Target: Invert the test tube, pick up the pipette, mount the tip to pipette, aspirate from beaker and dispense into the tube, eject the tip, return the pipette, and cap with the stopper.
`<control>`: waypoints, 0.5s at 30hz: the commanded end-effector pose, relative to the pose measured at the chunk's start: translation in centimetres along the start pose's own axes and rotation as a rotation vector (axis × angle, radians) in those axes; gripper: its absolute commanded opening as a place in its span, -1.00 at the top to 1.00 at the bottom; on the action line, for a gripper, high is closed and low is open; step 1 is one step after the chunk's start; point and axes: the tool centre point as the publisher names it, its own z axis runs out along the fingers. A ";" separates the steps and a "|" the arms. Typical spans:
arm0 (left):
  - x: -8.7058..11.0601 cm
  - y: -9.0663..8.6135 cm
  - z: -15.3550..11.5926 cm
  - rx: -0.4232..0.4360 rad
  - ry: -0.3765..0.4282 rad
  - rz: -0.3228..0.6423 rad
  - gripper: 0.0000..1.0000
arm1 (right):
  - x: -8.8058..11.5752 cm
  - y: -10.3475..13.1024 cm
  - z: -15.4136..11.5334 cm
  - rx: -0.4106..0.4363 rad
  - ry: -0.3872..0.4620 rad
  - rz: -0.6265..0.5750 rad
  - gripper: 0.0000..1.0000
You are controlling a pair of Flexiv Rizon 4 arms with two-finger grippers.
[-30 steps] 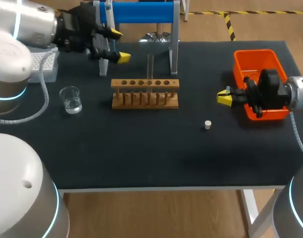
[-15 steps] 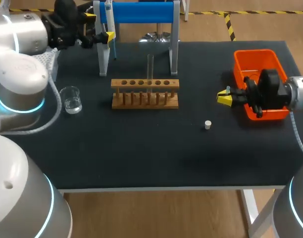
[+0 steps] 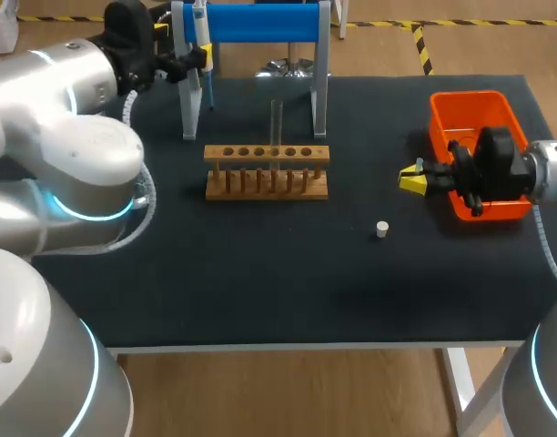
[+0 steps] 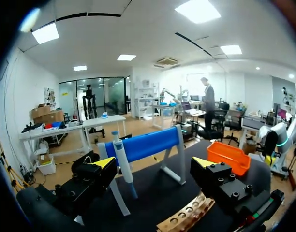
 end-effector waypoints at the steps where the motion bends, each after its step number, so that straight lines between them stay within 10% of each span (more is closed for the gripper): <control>1: 0.4 0.0 1.6 0.008 -0.182 -0.015 -1.00 | 0.1 0.0 0.0 0.001 -0.002 -0.001 1.00; 15: -0.8 -0.2 3.8 0.019 -0.413 -0.049 -1.00 | 0.1 0.0 0.0 0.001 -0.002 -0.001 1.00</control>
